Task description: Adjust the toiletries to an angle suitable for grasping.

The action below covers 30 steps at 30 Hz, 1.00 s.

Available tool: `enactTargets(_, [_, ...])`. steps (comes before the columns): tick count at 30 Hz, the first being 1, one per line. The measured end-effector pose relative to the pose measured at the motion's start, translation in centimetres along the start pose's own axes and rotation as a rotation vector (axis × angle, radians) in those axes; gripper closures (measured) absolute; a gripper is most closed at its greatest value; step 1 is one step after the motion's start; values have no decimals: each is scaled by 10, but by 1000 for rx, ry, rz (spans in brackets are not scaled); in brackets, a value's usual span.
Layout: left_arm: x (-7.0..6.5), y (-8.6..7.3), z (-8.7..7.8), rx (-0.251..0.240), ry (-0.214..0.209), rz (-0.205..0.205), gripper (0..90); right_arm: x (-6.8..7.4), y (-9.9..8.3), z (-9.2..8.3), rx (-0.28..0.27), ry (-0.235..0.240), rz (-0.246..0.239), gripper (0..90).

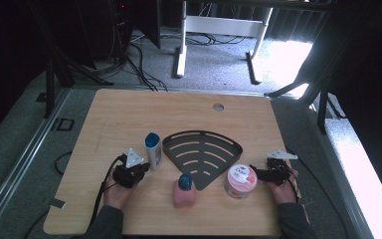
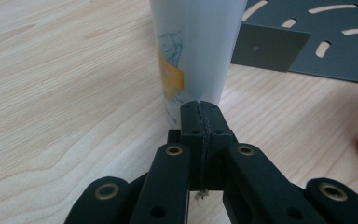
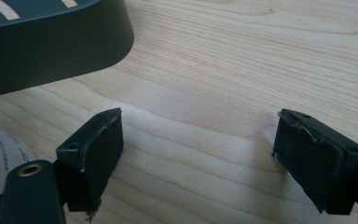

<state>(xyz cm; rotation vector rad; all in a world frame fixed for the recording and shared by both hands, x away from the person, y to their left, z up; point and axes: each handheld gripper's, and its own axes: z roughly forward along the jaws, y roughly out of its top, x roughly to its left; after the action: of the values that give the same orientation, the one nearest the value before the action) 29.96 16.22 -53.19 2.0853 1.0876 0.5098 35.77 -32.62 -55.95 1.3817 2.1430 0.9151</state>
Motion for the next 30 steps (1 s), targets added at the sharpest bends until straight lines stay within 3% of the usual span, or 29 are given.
enactTargets(8, [-9,2,0,-16,-28,26,897,0,0,0,0,0,0,155])
enactTargets(11, [-6,2,4,-5,-31,25,897,0,0,0,0,0,0,155])
enactTargets(19, [-2,7,15,12,-13,9,897,0,0,0,0,-1,0,155])
enactTargets(30, [-4,8,22,20,0,27,883,0,1,1,1,-2,0,155])
